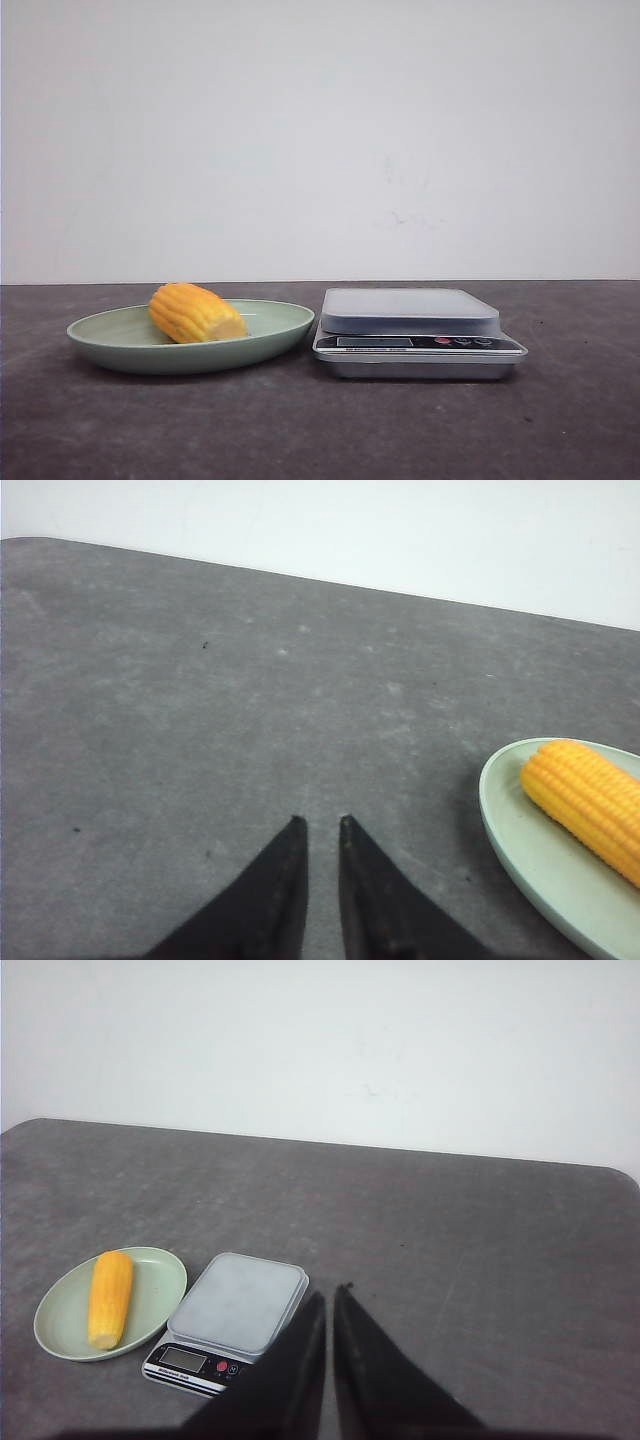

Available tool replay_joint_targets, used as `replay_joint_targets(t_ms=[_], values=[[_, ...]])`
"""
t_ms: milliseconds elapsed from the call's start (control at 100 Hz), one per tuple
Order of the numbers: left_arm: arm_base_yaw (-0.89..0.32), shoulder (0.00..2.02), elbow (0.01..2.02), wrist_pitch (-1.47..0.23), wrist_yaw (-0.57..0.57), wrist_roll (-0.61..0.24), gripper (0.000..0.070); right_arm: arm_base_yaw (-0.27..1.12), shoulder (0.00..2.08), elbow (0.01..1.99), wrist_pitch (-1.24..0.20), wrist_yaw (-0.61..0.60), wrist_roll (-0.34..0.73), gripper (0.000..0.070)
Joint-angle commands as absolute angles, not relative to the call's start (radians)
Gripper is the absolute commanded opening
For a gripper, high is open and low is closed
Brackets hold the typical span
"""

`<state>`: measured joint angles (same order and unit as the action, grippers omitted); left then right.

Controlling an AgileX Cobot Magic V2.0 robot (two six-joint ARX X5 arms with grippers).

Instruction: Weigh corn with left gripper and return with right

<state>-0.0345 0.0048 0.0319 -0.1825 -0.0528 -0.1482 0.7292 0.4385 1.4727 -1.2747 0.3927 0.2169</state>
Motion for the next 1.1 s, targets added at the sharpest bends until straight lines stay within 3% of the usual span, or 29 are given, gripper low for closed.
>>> replay_joint_targets(t_ms=[0,290,520,680,860,980,1090], values=[[-0.033,0.003,0.014,-0.187,-0.052,-0.139,0.0011,0.737,0.441,1.487,-1.264,0.393,0.228,0.0007],[-0.033,0.003,0.014,-0.186,-0.052,-0.139,0.0011,0.725,0.441,1.487,-1.248,0.402,0.202,0.0007],[-0.033,0.003,0.014,-0.187,-0.052,-0.139,0.0011,0.448,0.406,1.388,-1.067,0.353,0.072,0.0007],[-0.033,0.003,0.014,-0.187,-0.052,-0.139,0.0011,0.234,0.293,1.143,-0.821,0.17,0.029,0.0007],[-0.033,0.003,0.014,-0.187,-0.052,-0.139,0.0011,0.115,0.169,0.775,-0.528,-0.009,0.015,0.0007],[-0.033,0.003,0.014,-0.187,-0.052,-0.139,0.0011,0.065,0.086,0.524,-0.371,-0.059,0.015,0.0007],[-0.033,0.003,0.014,-0.187,-0.052,-0.139,0.0011,0.05,0.028,0.36,-0.311,-0.059,0.018,0.0007]])
